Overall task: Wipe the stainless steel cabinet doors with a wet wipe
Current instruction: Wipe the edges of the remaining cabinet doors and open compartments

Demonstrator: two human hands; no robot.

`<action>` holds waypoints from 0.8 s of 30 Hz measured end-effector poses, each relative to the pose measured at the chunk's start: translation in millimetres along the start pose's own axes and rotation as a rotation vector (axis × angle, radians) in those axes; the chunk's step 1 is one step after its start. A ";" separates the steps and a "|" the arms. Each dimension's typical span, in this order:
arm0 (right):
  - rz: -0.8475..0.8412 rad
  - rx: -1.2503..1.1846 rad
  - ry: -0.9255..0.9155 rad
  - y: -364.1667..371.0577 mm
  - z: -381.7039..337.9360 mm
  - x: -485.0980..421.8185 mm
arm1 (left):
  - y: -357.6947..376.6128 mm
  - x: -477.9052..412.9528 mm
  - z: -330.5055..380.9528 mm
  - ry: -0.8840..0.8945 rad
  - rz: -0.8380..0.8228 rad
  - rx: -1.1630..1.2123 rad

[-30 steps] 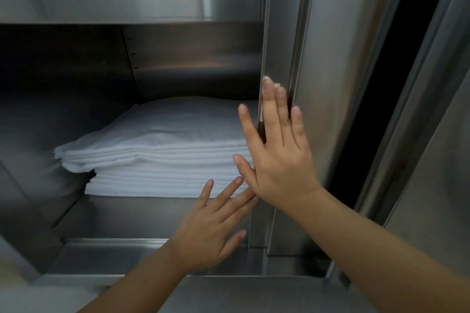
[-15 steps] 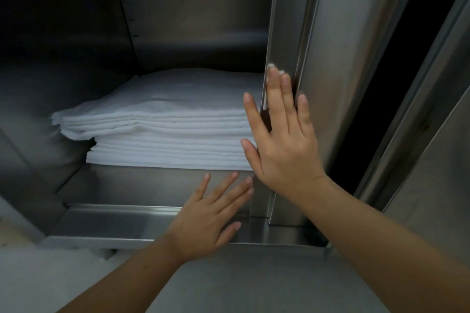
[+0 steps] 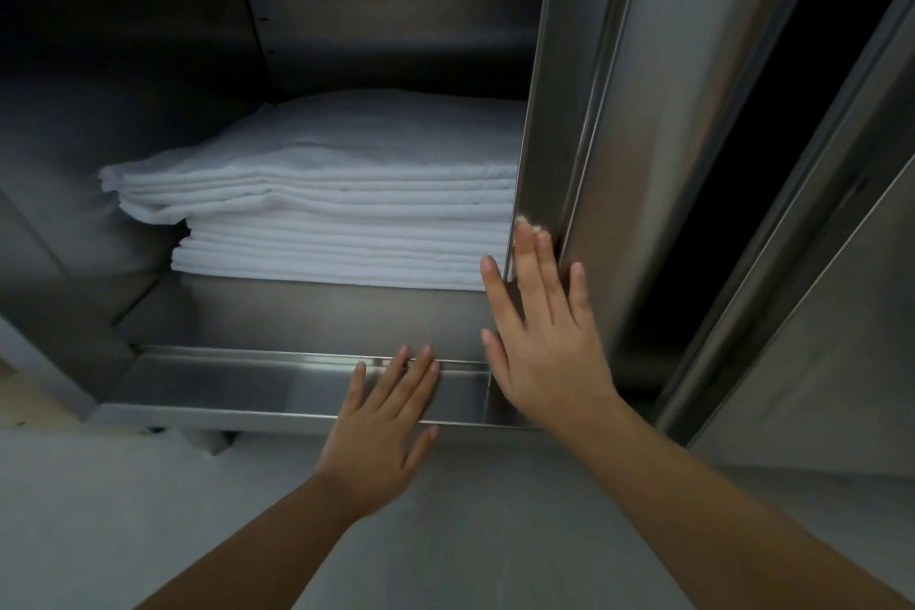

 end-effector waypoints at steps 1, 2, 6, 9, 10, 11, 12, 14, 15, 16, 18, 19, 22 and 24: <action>-0.010 -0.007 0.002 2.5 -2.5 4.1 | 1.3 0.2 0.7 -0.018 -0.007 -0.002; -0.026 -0.015 0.003 5.2 -5.2 8.8 | 2.2 0.0 1.5 -0.037 -0.019 -0.005; -0.102 -0.046 0.004 17.1 -16.8 29.7 | 1.6 0.5 5.1 -0.094 -0.070 0.028; -0.147 -0.067 0.010 24.4 -22.1 39.7 | 0.3 1.8 6.6 -0.120 -0.090 0.054; -0.164 -0.086 0.014 26.4 -23.2 41.1 | 0.2 2.2 7.0 -0.123 -0.098 0.056; -0.185 -0.110 0.021 28.2 -24.1 42.0 | 0.1 2.4 7.0 -0.126 -0.106 0.058; -0.208 -0.134 0.028 29.8 -25.3 43.3 | 0.4 2.5 6.8 -0.128 -0.113 0.058; -0.262 -0.167 0.035 33.0 -27.9 48.0 | 1.4 2.4 6.5 -0.123 -0.120 0.057; -0.291 -0.177 0.032 34.8 -29.3 51.7 | 1.8 2.3 6.4 -0.119 -0.123 0.059; -0.316 -0.186 0.026 36.5 -30.7 55.5 | 2.0 1.9 6.2 -0.115 -0.125 0.060; -0.357 -0.206 0.022 39.4 -33.6 61.8 | 2.6 1.1 5.6 -0.108 -0.126 0.058; -0.373 -0.217 0.027 40.6 -35.2 63.8 | 2.9 0.8 5.4 -0.107 -0.129 0.059; -0.424 -0.266 0.047 43.7 -40.4 68.3 | 3.6 0.5 5.1 -0.105 -0.132 0.060; -0.479 -0.289 0.046 45.9 -43.2 73.9 | 3.6 0.4 5.3 -0.102 -0.133 0.059</action>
Point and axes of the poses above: each hand's wrist, its own x-axis away from the middle knuckle, its own y-axis out of the palm, z = x × y, the point moved 4 cm from there along -x, towards the middle knuckle, and after that the axes turned 5 degrees about -z, right-handed, at the moved point
